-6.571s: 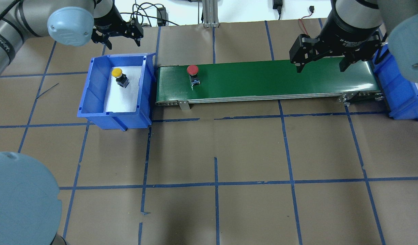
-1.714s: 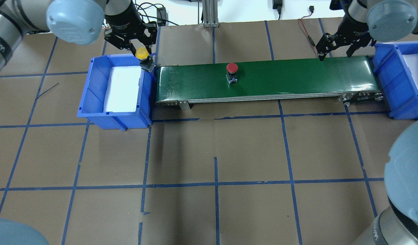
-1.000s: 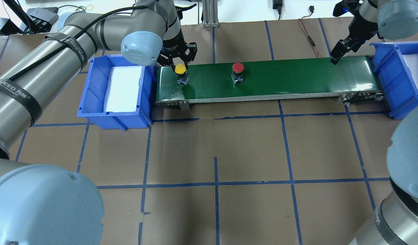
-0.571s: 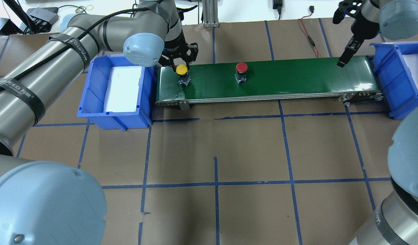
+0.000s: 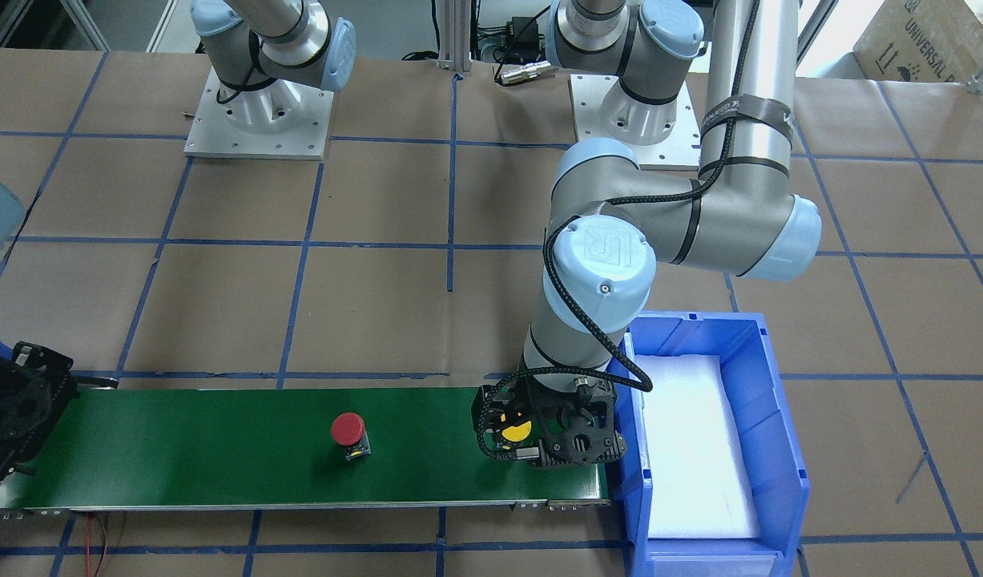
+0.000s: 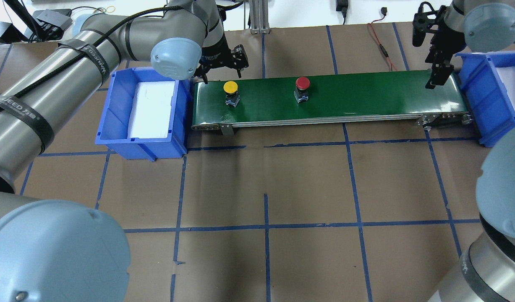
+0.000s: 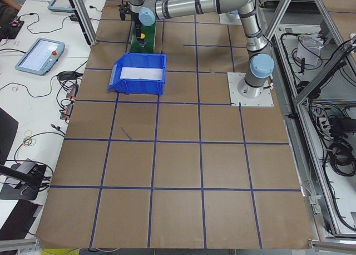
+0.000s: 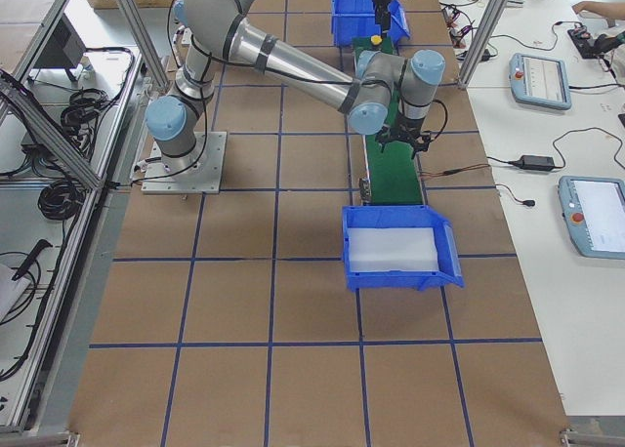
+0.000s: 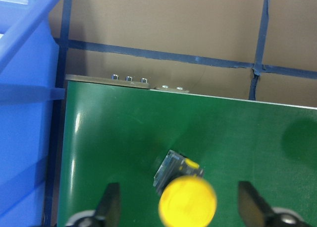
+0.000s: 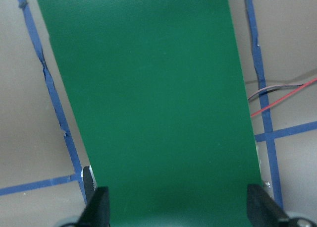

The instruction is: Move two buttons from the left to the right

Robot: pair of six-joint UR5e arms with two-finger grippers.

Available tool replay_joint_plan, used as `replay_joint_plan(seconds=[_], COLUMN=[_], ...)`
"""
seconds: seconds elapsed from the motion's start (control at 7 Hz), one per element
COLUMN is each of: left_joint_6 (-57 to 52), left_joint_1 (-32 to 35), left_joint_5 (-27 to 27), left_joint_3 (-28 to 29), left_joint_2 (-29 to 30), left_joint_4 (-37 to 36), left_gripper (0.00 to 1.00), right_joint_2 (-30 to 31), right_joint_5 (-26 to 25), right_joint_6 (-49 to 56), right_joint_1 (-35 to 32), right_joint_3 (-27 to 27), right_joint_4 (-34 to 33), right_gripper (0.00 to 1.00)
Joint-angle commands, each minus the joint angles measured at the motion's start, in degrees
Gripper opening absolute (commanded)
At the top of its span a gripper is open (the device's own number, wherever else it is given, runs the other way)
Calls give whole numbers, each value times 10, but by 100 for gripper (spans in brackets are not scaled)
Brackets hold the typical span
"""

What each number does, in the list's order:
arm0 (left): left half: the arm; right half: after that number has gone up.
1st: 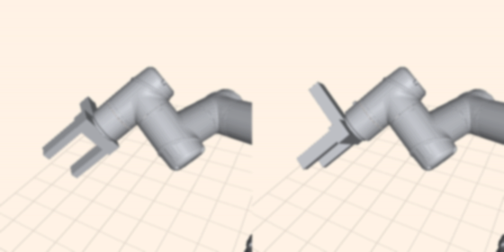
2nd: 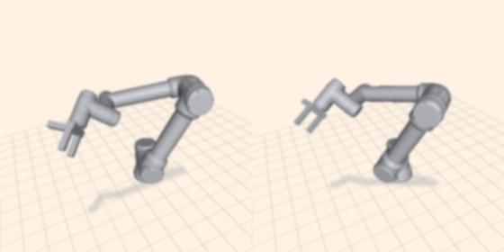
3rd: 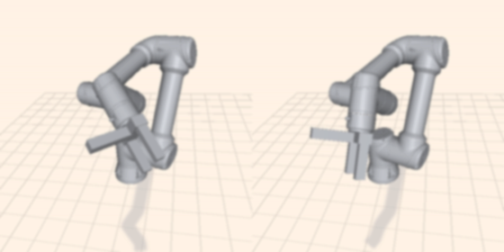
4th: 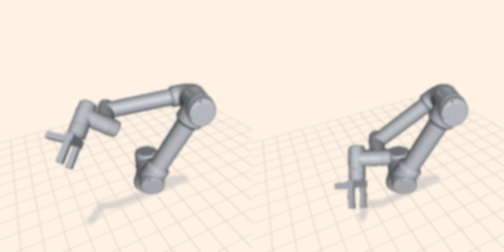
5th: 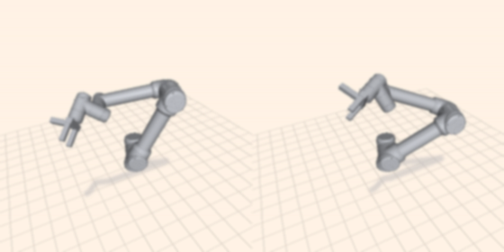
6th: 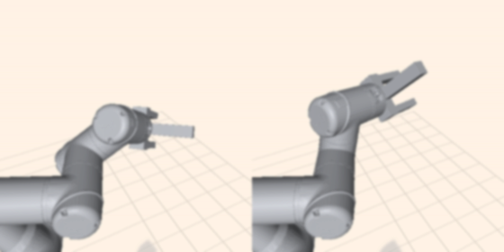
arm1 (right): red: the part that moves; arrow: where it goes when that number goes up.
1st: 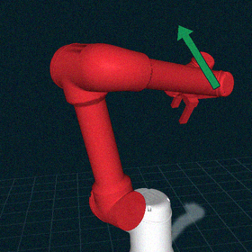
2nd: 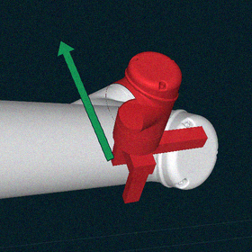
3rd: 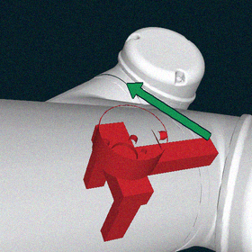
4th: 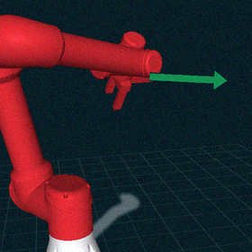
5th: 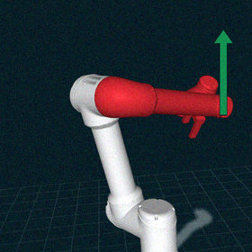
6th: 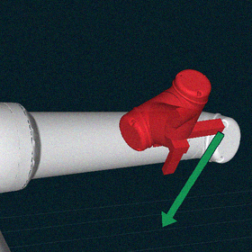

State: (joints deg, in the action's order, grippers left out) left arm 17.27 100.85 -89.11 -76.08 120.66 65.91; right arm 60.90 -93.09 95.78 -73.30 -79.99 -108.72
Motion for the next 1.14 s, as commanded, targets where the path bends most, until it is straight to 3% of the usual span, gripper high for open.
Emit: replay_joint_plan(seconds=[0.0, 0.14, 0.43, 0.71, 1.0], left_joint_6=[-91, -132, -206, -211, -211], left_joint_1=[-20, -46, -112, -130, -130], left_joint_5=[-34, -43, -37, -41, -42], left_joint_3=[0, -16, -86, -95, -108], left_joint_2=[-39, -74, -142, -171, -176], left_joint_4=[24, 67, 70, 74, 80], left_gripper=[100, 100, 100, 100, 100], right_joint_2=[2, -2, -2, 4, 4], right_joint_5=[1, 4, 4, 62, 57], right_joint_6=[84, 93, 155, 162, 162], right_joint_1=[0, 0, 0, -1, 0], right_joint_3=[-3, -3, -18, -29, -44], right_joint_4=[0, -22, -51, -53, -78], right_gripper=[97, 97, 99, 99, 99])
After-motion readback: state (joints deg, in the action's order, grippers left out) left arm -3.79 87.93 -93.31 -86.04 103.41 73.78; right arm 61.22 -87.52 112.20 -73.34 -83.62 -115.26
